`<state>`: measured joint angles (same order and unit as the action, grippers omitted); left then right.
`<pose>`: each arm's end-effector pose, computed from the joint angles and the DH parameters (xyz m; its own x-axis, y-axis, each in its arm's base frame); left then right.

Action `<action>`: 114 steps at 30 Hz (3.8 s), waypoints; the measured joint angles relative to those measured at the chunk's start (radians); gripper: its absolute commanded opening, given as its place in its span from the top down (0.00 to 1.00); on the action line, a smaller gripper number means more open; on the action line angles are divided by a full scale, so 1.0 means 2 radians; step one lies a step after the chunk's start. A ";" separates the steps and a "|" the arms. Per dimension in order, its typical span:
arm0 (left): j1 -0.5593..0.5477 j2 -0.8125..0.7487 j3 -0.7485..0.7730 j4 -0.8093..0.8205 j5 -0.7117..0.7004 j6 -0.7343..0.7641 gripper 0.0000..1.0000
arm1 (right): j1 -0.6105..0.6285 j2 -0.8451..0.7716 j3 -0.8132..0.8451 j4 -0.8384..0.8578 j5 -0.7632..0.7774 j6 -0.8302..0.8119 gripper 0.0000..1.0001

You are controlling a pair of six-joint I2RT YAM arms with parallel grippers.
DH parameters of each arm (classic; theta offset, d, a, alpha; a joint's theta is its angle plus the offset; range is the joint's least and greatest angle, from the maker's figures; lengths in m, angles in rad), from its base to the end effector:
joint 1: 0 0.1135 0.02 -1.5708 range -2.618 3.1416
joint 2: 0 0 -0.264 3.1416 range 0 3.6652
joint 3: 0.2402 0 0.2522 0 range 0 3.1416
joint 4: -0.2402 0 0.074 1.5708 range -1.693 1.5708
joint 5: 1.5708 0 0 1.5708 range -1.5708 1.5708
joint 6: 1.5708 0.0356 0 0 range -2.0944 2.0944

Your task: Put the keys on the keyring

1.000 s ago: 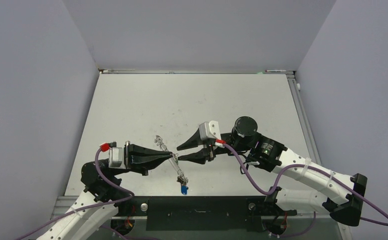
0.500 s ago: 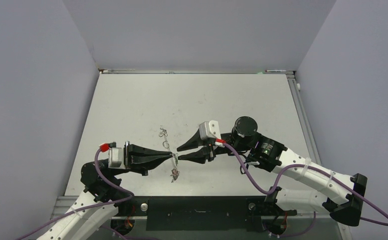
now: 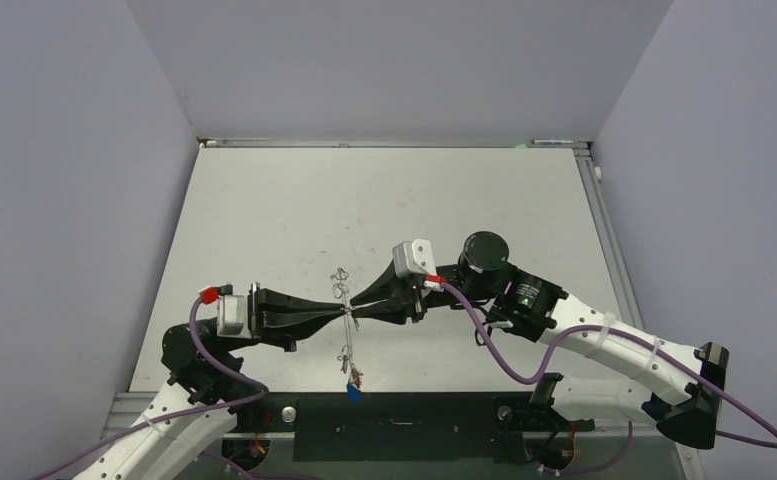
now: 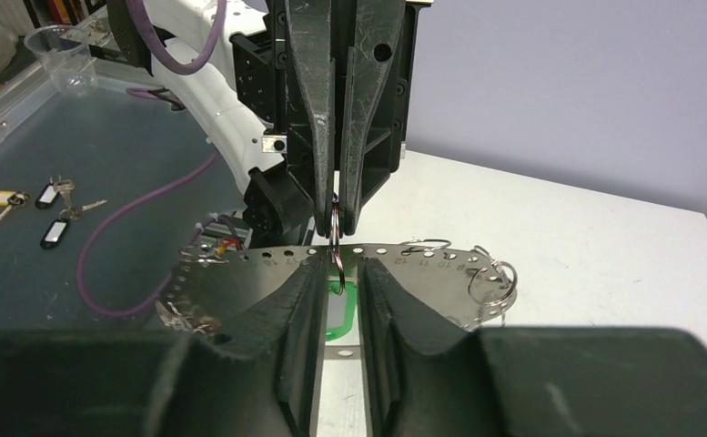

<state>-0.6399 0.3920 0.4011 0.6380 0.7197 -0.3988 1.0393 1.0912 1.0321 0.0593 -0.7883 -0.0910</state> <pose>0.0669 -0.0790 0.3373 0.1075 -0.4440 -0.8895 0.9903 0.1267 0.0564 0.1026 0.2243 0.3932 0.0880 0.0233 -0.9958 -0.9632 -0.2529 -0.0910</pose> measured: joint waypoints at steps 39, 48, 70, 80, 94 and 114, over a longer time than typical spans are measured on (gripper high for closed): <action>0.000 -0.016 -0.005 0.001 -0.019 0.000 1.00 | 0.000 0.017 -0.017 0.056 -0.009 0.033 0.93; 0.000 -0.016 -0.005 0.003 -0.019 0.000 1.00 | 0.000 0.017 -0.017 0.054 -0.008 0.029 0.93; 0.000 -0.017 -0.005 -0.013 -0.020 0.011 1.00 | -0.003 -0.025 -0.050 0.051 0.048 0.025 0.55; 0.000 -0.031 -0.005 -0.018 -0.031 0.020 1.00 | -0.003 -0.041 -0.126 0.115 0.082 0.071 0.55; 0.000 -0.035 -0.005 -0.019 -0.032 0.020 1.00 | 0.013 -0.014 -0.150 0.203 0.104 0.134 0.49; -0.007 -0.048 -0.005 -0.045 -0.046 0.043 1.00 | 0.041 0.026 -0.150 0.225 0.138 0.136 0.62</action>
<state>-0.6533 0.2955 0.3912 0.5476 0.6281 -0.3130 1.1206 1.1439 0.7326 0.5102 -0.5125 0.1810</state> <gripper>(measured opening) 0.007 0.443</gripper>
